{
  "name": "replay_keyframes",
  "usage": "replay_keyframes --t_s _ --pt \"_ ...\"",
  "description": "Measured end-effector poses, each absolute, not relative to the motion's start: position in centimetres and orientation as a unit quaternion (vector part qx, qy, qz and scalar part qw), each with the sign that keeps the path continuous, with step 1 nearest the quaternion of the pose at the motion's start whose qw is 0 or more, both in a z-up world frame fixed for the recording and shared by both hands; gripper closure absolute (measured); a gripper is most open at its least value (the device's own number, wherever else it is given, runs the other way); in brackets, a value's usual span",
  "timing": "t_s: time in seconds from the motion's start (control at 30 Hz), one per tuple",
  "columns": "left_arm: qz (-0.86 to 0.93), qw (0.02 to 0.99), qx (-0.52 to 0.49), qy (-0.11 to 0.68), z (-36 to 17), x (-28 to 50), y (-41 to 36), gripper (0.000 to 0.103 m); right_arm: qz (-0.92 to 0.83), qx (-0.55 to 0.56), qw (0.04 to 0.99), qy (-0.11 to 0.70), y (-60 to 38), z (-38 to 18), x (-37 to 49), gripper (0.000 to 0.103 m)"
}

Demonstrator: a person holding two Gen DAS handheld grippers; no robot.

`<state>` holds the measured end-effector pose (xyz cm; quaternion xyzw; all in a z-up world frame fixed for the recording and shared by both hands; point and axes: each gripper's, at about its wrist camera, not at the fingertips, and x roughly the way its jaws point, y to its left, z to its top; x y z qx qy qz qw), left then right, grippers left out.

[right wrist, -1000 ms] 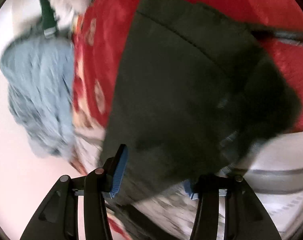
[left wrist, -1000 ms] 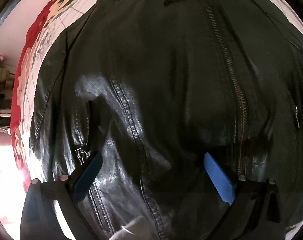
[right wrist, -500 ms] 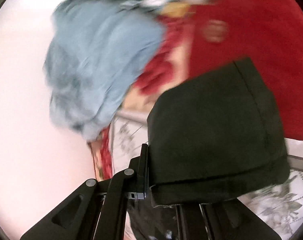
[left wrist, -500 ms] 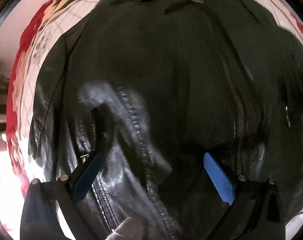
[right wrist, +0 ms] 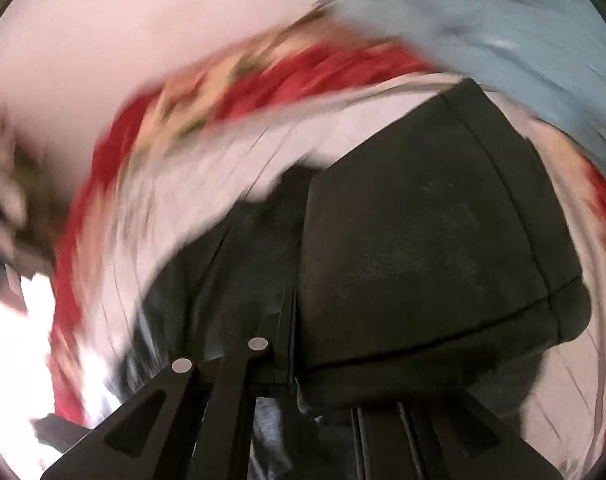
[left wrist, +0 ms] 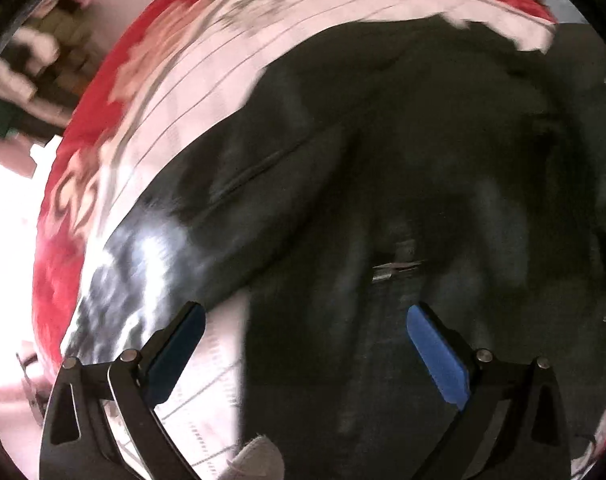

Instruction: Fold large clothes

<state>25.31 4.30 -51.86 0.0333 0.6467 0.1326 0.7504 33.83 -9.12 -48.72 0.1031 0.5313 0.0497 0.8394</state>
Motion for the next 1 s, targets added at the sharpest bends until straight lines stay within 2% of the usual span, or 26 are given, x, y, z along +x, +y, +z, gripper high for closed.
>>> replay_keyframes --t_s 0.1,0.13,0.17,0.27,0.3,0.33,0.47,0.6,0.7,0.73,0.87,1.0 --pt "0.153 0.738 0.017 0.657 -52.8 24.6 7.3 0.000 0.093 -0.014 0.803 0.589 -1.8 -54.2 33.4 0.096" --pt "0.156 0.737 0.012 0.658 -52.7 24.2 7.9 0.000 0.109 -0.037 0.783 0.612 -0.2 -56.0 32.9 0.086" --pt "0.157 0.737 0.008 0.657 -52.7 23.9 8.5 0.000 0.124 -0.044 0.767 0.628 0.9 -57.0 32.1 0.081" --pt "0.157 0.741 0.012 0.653 -52.0 23.4 9.5 0.000 0.152 0.024 0.751 0.642 -0.6 -55.7 30.3 0.063" --pt "0.157 0.741 0.010 0.653 -51.7 23.2 9.8 0.000 0.157 0.072 0.744 0.645 -2.3 -54.7 29.4 0.053" --pt "0.157 0.741 0.008 0.653 -51.3 23.1 9.8 0.000 0.151 0.103 0.740 0.648 -4.0 -54.0 28.6 0.047" --pt "0.156 0.745 -0.010 0.649 -50.0 23.7 9.7 0.000 0.045 0.202 0.736 0.644 -14.0 -51.9 23.7 0.047" --pt "0.153 0.758 -0.005 0.634 -49.6 25.3 8.4 0.000 -0.059 0.194 0.713 0.671 -21.7 -54.6 20.8 0.047" --pt "0.147 0.764 0.003 0.629 -50.3 27.2 7.1 0.000 -0.071 0.141 0.715 0.681 -25.1 -57.5 21.7 0.048" --pt "0.146 0.766 0.007 0.626 -50.5 27.8 6.6 0.000 -0.077 0.136 0.717 0.679 -25.7 -58.0 21.8 0.051" --pt "0.154 0.770 0.025 0.618 -51.8 30.8 4.5 0.000 -0.171 0.165 0.732 0.639 -30.1 -58.1 20.5 0.054" --pt "0.158 0.753 0.044 0.637 -55.1 33.3 3.4 0.000 -0.186 0.246 0.692 0.652 -32.2 -59.9 17.3 0.054"
